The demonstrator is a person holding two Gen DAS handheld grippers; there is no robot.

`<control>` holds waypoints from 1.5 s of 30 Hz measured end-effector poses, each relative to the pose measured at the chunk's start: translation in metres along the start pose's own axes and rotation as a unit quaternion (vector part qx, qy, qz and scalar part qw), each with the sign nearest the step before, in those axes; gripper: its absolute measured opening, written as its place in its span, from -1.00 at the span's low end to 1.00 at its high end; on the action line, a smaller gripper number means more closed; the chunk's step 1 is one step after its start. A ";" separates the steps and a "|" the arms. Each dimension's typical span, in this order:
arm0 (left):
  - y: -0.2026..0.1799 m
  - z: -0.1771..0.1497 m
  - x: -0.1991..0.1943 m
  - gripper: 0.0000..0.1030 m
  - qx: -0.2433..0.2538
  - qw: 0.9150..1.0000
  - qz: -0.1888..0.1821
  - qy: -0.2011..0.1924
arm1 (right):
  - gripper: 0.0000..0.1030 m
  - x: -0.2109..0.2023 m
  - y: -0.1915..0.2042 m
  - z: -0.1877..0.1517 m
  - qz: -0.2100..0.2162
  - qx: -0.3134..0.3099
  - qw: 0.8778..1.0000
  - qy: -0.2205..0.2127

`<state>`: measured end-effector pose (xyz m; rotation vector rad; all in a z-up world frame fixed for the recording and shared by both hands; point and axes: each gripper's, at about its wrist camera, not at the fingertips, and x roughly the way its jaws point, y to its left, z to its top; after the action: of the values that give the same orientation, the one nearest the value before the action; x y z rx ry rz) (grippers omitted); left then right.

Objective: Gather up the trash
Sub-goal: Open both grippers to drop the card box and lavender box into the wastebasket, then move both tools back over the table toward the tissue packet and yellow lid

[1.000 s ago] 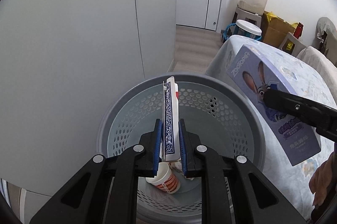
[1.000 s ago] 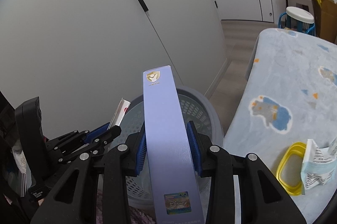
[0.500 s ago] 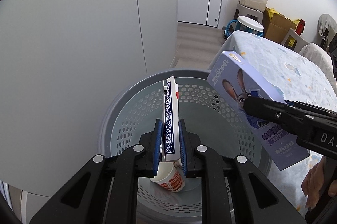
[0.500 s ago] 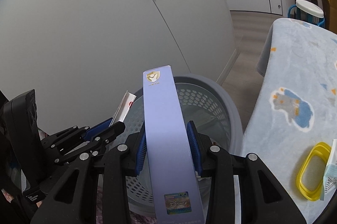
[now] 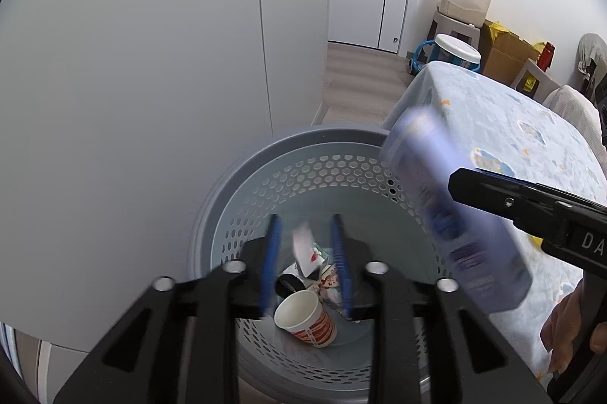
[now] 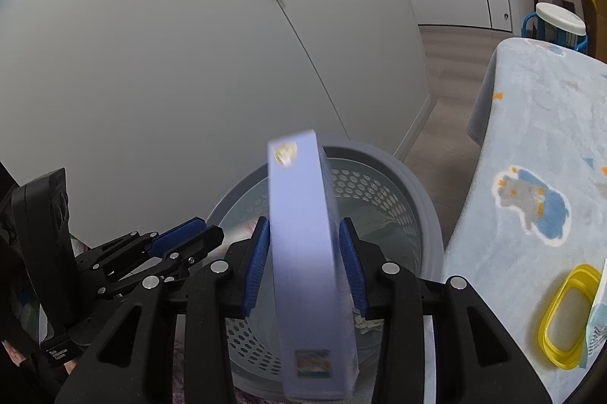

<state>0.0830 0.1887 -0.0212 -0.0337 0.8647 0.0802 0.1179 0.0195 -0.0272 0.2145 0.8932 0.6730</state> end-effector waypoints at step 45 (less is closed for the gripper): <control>0.014 0.000 -0.020 0.48 -0.018 0.999 0.022 -0.045 | 0.42 -0.025 0.013 -0.015 -0.056 -0.034 0.998 -0.022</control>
<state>0.0684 0.2020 -0.0058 -0.0452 0.7749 0.1379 0.0893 0.0130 -0.0145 0.1179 0.8320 0.5918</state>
